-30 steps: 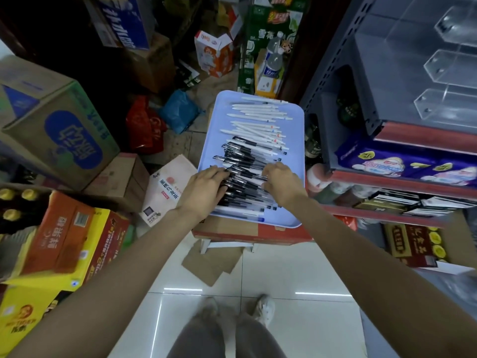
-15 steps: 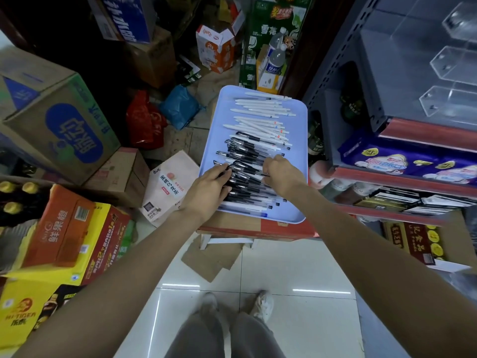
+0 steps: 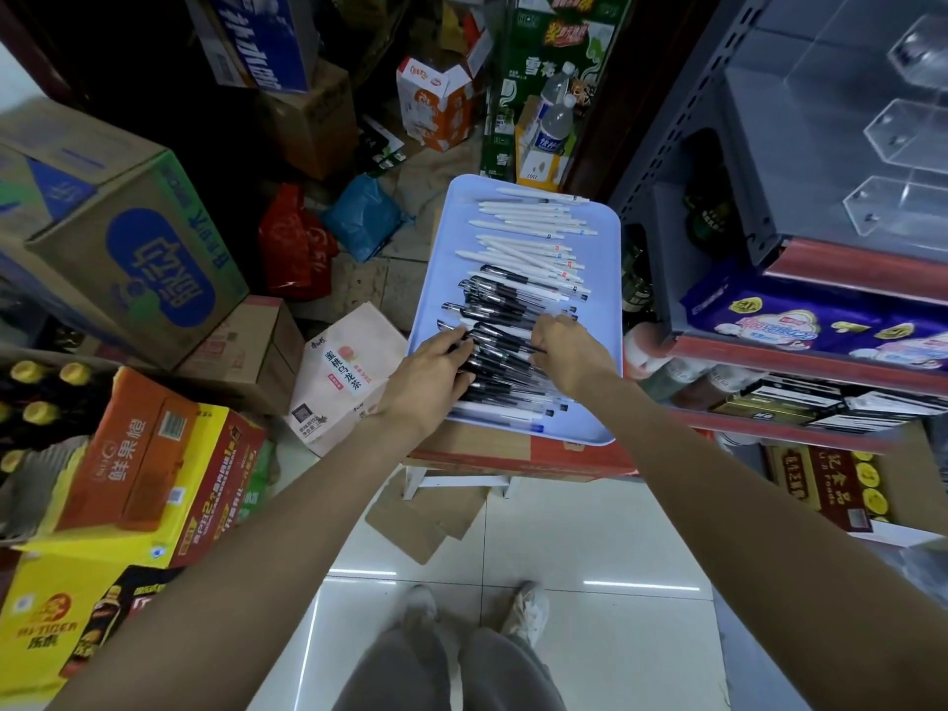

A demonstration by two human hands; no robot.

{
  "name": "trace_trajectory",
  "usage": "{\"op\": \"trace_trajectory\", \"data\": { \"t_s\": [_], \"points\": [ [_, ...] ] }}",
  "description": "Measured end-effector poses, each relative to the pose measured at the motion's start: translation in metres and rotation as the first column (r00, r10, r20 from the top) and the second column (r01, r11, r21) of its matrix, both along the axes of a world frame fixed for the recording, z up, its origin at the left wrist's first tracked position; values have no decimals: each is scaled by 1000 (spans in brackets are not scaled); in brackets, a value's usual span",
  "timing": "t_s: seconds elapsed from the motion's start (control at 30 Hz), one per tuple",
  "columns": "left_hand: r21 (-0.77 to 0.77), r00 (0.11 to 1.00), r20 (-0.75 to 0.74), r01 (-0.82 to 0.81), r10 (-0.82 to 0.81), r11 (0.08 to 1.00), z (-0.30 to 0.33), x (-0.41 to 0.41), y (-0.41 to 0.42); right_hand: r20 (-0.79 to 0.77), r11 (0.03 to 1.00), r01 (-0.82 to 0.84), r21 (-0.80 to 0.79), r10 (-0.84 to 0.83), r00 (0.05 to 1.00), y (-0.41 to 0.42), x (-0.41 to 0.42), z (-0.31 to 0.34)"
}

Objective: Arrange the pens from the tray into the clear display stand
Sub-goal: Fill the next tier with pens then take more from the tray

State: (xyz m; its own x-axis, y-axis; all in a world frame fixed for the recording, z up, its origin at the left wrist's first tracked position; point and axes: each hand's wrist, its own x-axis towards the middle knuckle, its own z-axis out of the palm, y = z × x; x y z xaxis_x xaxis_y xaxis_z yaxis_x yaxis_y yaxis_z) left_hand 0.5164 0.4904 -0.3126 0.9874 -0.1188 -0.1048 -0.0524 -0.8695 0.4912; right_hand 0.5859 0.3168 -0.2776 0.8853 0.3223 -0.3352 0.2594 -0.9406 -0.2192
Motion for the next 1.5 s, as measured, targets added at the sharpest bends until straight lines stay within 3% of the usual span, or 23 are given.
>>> {"op": "trace_trajectory", "data": {
  "t_s": [0.3, 0.47, 0.53, 0.6, 0.7, 0.87, 0.97, 1.13, 1.27, 1.37, 1.5],
  "points": [
    [-50, 998, -54, -23, 21, 998, 2, 2, 0, -55, 993, 40, 107, -34, 998, -6, 2, -5],
    [-241, 988, -75, -152, 138, 959, 14, 8, -5, -24, 976, 106, 190, -104, 994, -8, -5, 3],
    [-352, 975, -64, -223, 214, 909, 26, 11, -12, -66, 902, 226, 368, -217, 974, -11, -8, 12],
    [-477, 952, -108, -303, 287, 825, 45, 17, -25, -158, 758, 333, 560, -297, 942, -16, -11, 26],
    [-671, 965, -148, -258, 215, 695, 79, 36, -50, -251, 556, 372, 743, -283, 925, -31, -12, 55],
    [-737, 984, -24, -138, 179, 662, 136, 74, -116, -133, 526, 276, 804, -293, 947, -83, 4, 108],
    [-686, 984, 89, -51, 154, 726, 165, 100, -158, -31, 589, 240, 771, -342, 939, -134, 30, 140],
    [-331, 969, 243, 118, -36, 936, 213, 144, -239, 65, 473, 73, 878, -268, 961, -232, 76, 195],
    [-138, 948, 284, 188, -143, 973, 244, 172, -304, 115, 444, -4, 896, -224, 968, -300, 111, 223],
    [-133, 932, 358, 112, -57, 985, 257, 191, -333, 116, 401, -22, 916, -212, 970, -343, 137, 235],
    [-50, 840, 501, -211, 207, 976, 260, 208, -337, 64, 244, 33, 969, -381, 922, -385, 164, 234]
  ]
}}
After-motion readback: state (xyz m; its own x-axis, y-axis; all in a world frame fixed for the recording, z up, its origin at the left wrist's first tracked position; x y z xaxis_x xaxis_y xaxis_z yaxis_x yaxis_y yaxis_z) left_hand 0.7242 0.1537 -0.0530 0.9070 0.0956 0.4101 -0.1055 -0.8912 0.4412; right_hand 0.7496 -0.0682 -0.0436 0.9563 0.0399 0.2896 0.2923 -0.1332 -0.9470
